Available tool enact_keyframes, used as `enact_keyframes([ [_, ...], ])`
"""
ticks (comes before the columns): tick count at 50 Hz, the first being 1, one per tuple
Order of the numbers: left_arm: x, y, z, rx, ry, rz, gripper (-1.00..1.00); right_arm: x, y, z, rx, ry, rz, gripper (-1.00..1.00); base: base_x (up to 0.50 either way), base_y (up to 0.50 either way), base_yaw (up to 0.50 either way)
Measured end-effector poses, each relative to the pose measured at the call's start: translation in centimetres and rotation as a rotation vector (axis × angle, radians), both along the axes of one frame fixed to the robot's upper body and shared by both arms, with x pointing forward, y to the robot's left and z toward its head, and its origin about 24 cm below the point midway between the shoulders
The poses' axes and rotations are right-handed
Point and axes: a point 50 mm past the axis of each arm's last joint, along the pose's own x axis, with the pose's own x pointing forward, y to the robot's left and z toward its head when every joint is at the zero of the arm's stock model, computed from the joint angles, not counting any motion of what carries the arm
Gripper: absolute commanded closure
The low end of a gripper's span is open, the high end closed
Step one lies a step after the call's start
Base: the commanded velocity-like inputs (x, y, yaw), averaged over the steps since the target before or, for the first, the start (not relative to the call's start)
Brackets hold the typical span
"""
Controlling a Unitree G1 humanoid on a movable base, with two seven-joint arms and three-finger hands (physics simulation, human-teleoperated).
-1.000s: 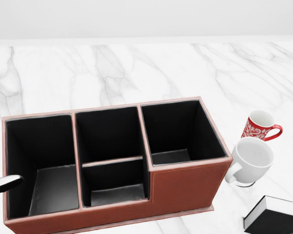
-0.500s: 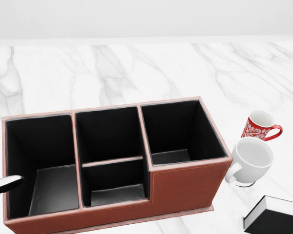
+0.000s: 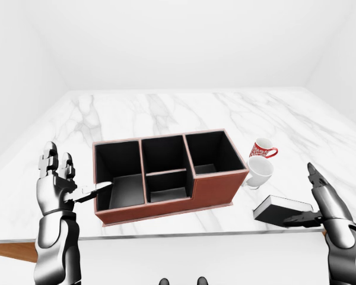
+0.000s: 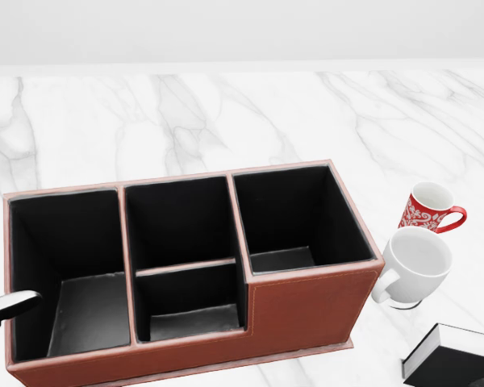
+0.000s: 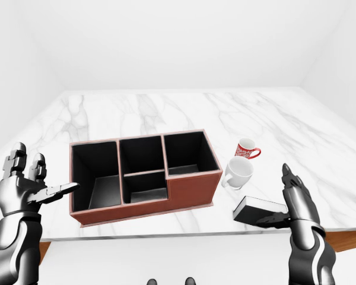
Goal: Pick up the book and place it in the right compartment of the caddy.
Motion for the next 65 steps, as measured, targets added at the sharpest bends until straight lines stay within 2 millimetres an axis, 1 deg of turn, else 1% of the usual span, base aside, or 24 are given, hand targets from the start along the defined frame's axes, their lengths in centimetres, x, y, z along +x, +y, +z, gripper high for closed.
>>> enact_keyframes([
  [14,0.0,-0.1,0.0,0.001,0.001,-0.002,-1.00,0.7,-0.2,-0.4,0.003,0.004,-0.003,-1.00,0.00,0.00,0.00],
  [45,0.1,-0.1,-0.1,0.002,0.001,-0.003,-1.00,1.5,-0.4,-2.8,0.019,0.061,-0.001,-1.00,0.00,0.00,0.00],
  [59,0.1,-0.1,-0.1,0.003,0.002,-0.003,-1.00,1.8,-0.2,-3.5,0.025,0.081,0.010,-1.00,0.00,0.00,0.00],
  [65,0.1,-0.1,-0.2,0.003,0.002,-0.003,-1.00,1.9,-0.3,-3.5,0.014,0.093,0.026,-1.00,0.00,0.00,0.00],
])
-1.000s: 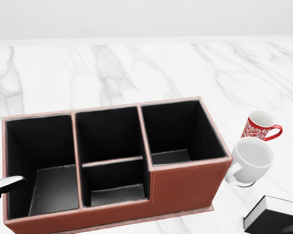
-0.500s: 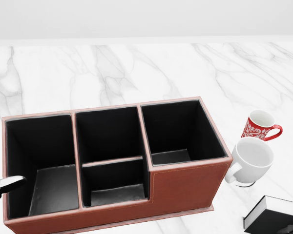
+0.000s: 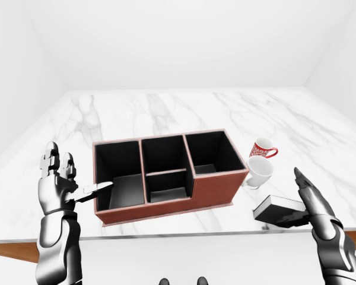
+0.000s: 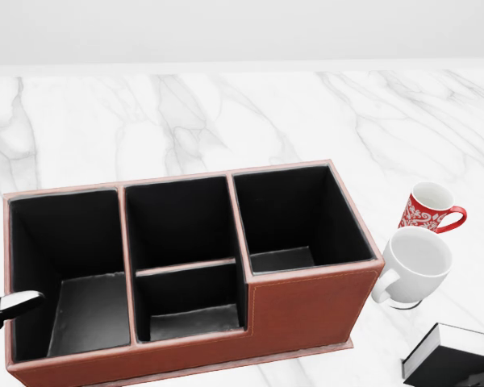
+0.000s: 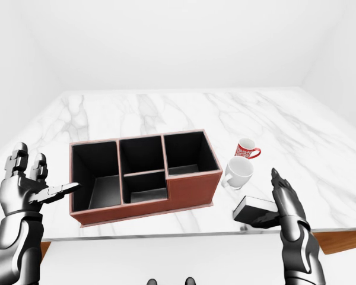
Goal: Pick up the book and place it in the right compartment of the caddy.
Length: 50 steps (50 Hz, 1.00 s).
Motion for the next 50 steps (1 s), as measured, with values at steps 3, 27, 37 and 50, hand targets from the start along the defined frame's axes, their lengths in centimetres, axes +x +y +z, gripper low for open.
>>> enact_keyframes([
  [3,0.0,0.0,0.0,0.000,0.000,0.000,-1.00,0.0,0.0,0.0,-0.004,0.005,0.009,-1.00,0.00,0.00,0.00],
  [27,0.0,0.0,0.0,0.000,0.000,0.000,-1.00,-0.2,-0.1,0.2,-0.003,0.035,0.050,1.00,0.00,0.00,0.00],
  [37,0.0,0.0,0.0,0.000,-0.001,0.000,-1.00,-0.6,0.0,0.3,-0.008,0.032,0.043,1.00,0.00,0.00,0.00],
  [50,0.0,0.0,0.0,0.001,0.001,0.000,-1.00,-2.1,1.7,3.4,0.024,0.000,0.080,1.00,0.00,0.00,0.00],
])
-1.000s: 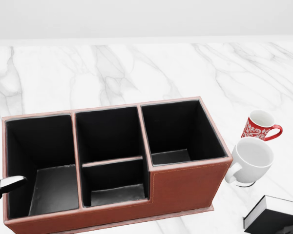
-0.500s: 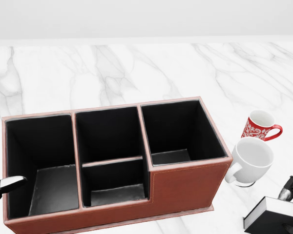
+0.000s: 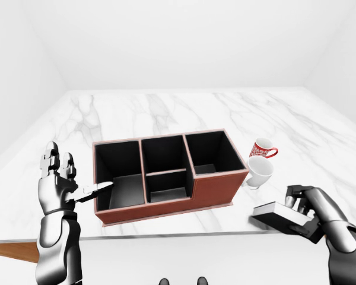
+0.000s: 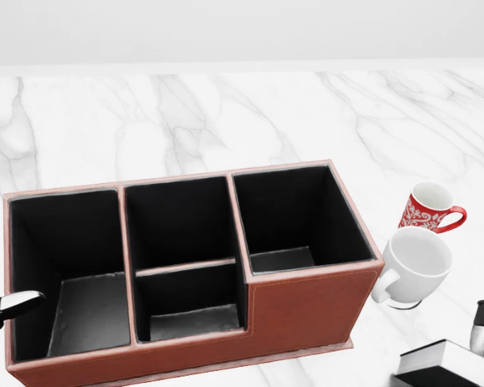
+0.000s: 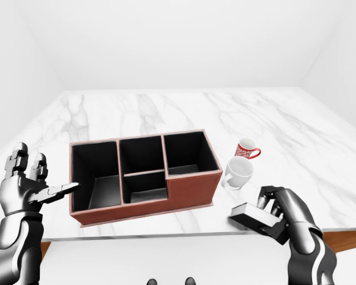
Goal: Pick up the book and place it in the right compartment of the caddy.
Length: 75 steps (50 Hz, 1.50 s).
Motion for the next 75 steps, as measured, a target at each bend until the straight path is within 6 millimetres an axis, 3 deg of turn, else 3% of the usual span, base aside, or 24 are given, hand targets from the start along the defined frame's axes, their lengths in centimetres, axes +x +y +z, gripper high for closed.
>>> enact_keyframes([
  [17,0.0,0.0,0.0,0.001,0.001,0.000,-1.00,-3.9,1.5,8.8,-0.036,-0.224,0.063,1.00,0.00,0.00,0.00],
  [27,0.0,0.0,0.0,0.003,0.001,0.001,-1.00,-5.2,3.6,14.6,-0.175,-0.478,0.149,1.00,0.00,0.00,0.00],
  [51,0.1,0.0,0.2,0.010,0.002,0.001,-1.00,0.1,11.9,22.5,-0.410,-0.792,0.619,1.00,0.00,0.00,0.00],
  [68,0.1,-0.1,0.1,0.011,0.003,0.001,-1.00,1.3,14.1,25.8,-0.515,-0.883,0.698,1.00,0.00,0.00,0.00],
  [75,0.2,-0.1,0.1,0.011,0.003,0.001,-1.00,3.4,14.6,26.8,-0.437,-0.873,0.752,1.00,0.00,0.00,0.00],
])
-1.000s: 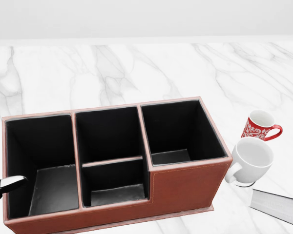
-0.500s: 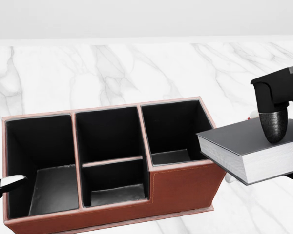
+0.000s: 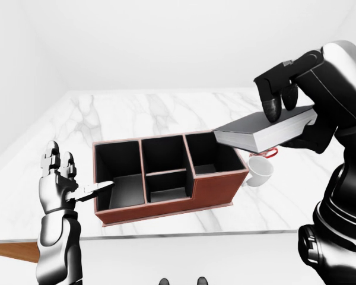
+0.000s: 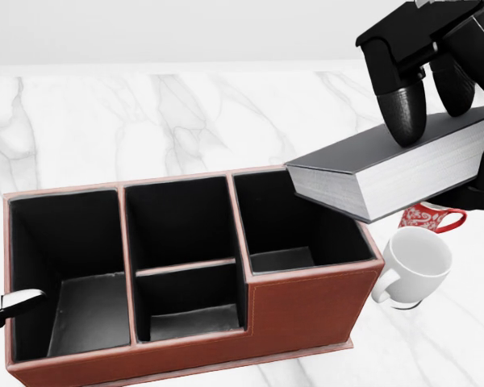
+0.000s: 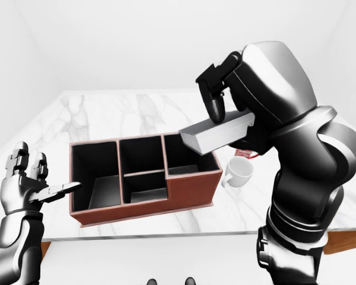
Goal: Pick up the book and place it in the right compartment of the caddy.
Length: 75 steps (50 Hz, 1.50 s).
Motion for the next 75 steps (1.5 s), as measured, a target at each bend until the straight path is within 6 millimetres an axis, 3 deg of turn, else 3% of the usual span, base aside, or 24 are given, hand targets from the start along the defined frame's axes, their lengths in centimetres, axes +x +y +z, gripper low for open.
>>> enact_keyframes([
  [20,0.1,0.0,-0.1,0.000,0.002,0.000,-1.00,7.6,0.7,0.4,0.157,0.292,0.183,1.00,0.00,0.00,0.00],
  [36,0.1,0.0,-0.1,0.000,0.003,-0.001,-1.00,12.2,0.4,-2.2,0.147,0.506,0.057,1.00,0.00,0.00,0.00],
  [53,0.1,-0.1,-0.2,0.001,0.004,-0.002,-1.00,13.8,0.2,-3.6,0.103,0.573,-0.052,1.00,0.00,0.00,0.00],
  [75,0.2,-0.1,-0.4,0.001,0.008,-0.003,-1.00,13.3,1.3,-4.1,0.031,0.540,-0.095,1.00,0.00,0.00,0.00],
])
